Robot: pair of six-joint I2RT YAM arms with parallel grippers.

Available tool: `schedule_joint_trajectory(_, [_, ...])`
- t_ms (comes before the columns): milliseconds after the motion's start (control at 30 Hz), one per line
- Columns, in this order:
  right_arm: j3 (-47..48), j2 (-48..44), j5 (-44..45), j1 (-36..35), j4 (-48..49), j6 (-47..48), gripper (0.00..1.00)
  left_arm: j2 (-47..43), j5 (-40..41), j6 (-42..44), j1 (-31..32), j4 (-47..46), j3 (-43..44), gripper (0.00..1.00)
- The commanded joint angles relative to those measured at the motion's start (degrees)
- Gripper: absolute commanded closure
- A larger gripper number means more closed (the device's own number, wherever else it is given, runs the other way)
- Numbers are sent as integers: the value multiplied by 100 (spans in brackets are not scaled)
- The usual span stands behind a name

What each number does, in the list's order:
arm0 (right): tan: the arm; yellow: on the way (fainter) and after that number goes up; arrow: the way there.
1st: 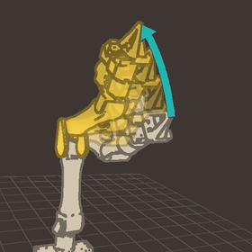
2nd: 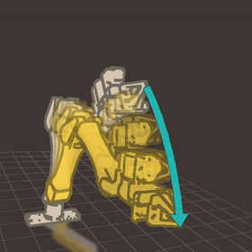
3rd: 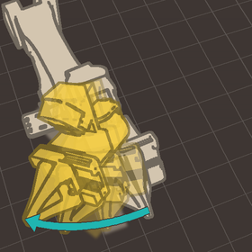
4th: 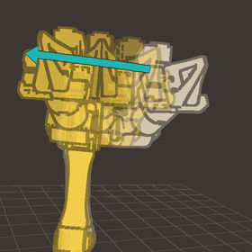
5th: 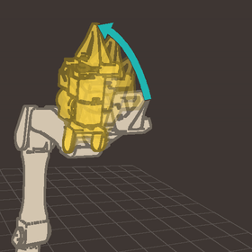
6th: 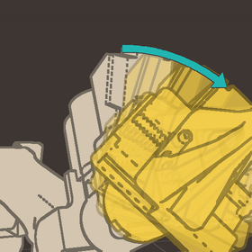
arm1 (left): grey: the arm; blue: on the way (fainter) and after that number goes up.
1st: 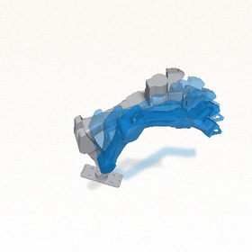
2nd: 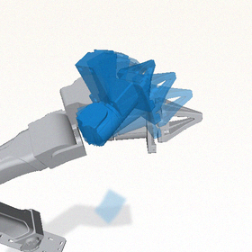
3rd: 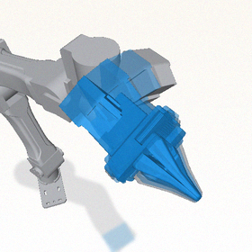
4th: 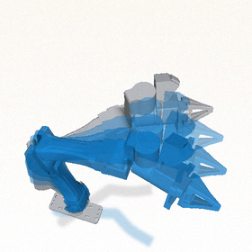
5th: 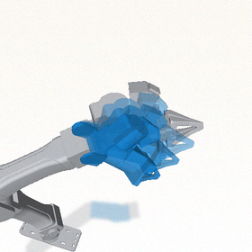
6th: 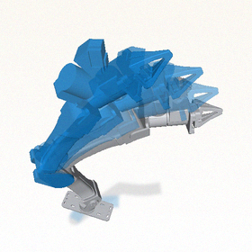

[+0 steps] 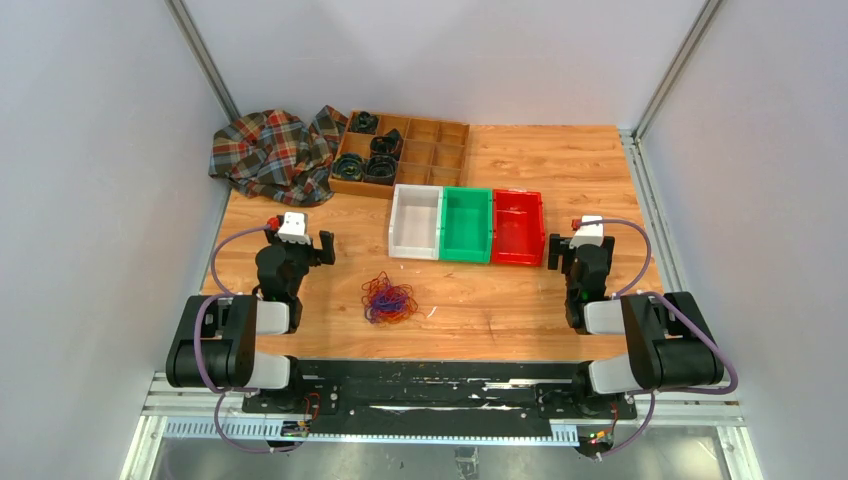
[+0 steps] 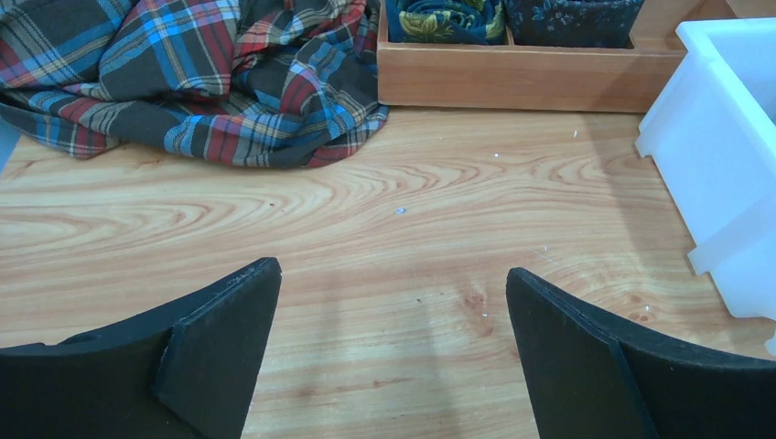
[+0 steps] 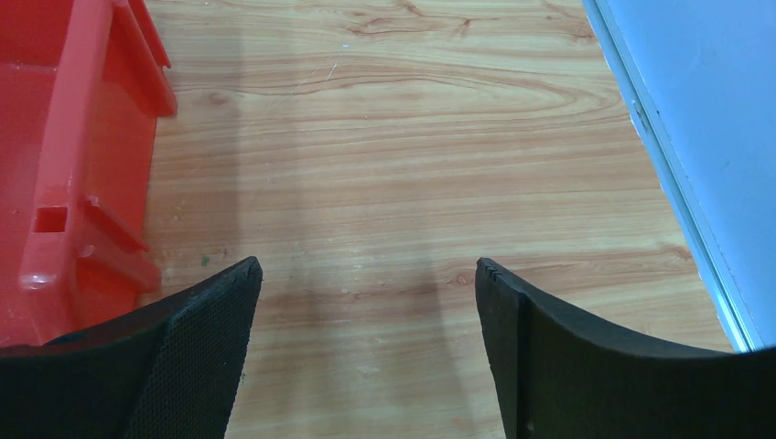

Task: Untangle the cables

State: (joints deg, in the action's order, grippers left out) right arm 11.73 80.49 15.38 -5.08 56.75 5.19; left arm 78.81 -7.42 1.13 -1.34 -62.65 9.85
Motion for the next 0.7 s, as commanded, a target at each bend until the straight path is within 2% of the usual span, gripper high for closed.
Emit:
schedule_joint_trajectory(0, [122, -6, -43, 86, 152, 17, 14, -41, 56, 116, 38, -23, 71, 2])
schedule_joint_trajectory(167, [120, -2, -10, 86, 156, 2, 14, -41, 48, 106, 38, -45, 61, 2])
schedule_joint_trajectory(267, [43, -26, 458, 86, 254, -183, 14, -83, 99, 92, 38, -58, 53, 2])
schedule_joint_trajectory(400, [-58, -111, 575, 113, 415, -246, 14, -479, 271, 17, 26, 302, 99, 2])
schedule_joint_trajectory(433, [-96, -180, 452, 117, 550, -141, 14, -681, 366, -7, 21, 692, 200, 2])
schedule_joint_trajectory(467, [6, -411, 772, 88, 313, -192, 14, -912, 449, 15, 25, 1230, 397, 2])
schedule_joint_trajectory(567, [900, -1613, 2124, 208, -2698, -1319, 14, -1332, 511, 359, 20, 3047, 1186, 2])
schedule_joint_trajectory(600, [1210, -1898, 2151, 321, -3496, -1706, 14, -1430, 472, 550, 20, 3753, 1442, 2])
schedule_joint_trajectory(667, [1689, -2274, 1838, 413, -4481, -1923, 14, -1599, 370, 643, 20, 4876, 1977, 2])
